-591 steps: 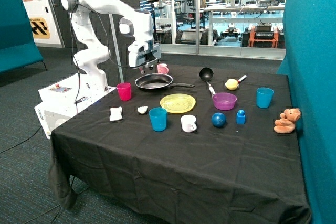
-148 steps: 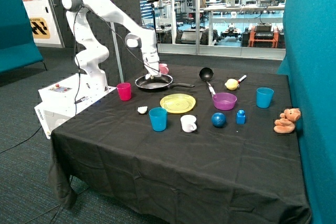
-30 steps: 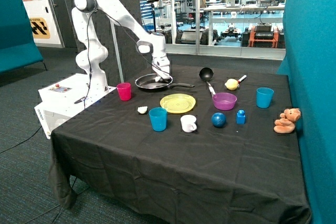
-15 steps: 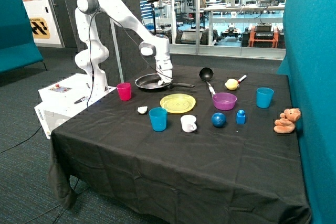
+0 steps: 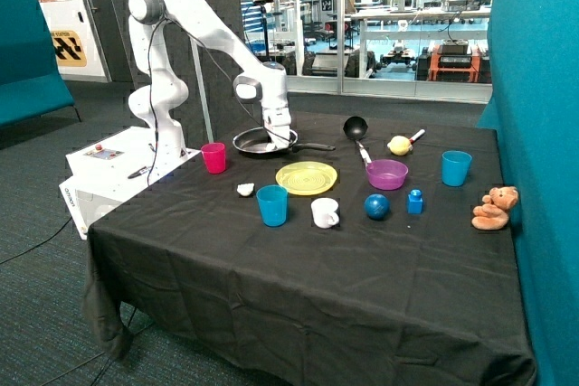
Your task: Clean the pan
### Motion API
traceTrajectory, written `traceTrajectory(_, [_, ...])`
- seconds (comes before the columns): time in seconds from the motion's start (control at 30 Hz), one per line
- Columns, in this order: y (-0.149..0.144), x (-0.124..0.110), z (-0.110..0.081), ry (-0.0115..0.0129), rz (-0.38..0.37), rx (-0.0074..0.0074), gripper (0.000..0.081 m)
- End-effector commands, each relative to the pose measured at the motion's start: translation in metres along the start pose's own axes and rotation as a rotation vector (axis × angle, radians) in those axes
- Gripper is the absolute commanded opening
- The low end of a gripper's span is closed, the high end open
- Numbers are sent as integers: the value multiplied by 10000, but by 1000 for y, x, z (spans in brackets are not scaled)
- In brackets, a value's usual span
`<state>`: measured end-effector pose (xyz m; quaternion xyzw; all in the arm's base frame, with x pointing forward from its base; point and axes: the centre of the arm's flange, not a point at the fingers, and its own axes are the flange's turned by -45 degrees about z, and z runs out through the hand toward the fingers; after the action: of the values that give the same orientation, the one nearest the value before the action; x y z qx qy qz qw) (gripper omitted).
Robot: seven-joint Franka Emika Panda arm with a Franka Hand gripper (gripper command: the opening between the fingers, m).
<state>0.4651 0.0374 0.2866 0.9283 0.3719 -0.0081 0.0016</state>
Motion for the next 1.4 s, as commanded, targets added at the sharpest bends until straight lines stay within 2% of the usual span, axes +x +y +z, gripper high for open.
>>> traceTrajectory(0.0, [-14,-33,2,163,-203,-32,0])
traceTrajectory(0.47, [-39,-57,-2,162,-543,-34,0])
traceTrajectory(0.7, [-60,-67,-3,162,-907,-37,0])
traceTrajectory(1.13, [-109,-68,-7,160,-1918,-46,0])
traceTrajectory(1.3, [-120,-65,-7,160,-2041,-47,30])
traceTrajectory(1.37, [-125,-62,-7,159,-2112,-47,7])
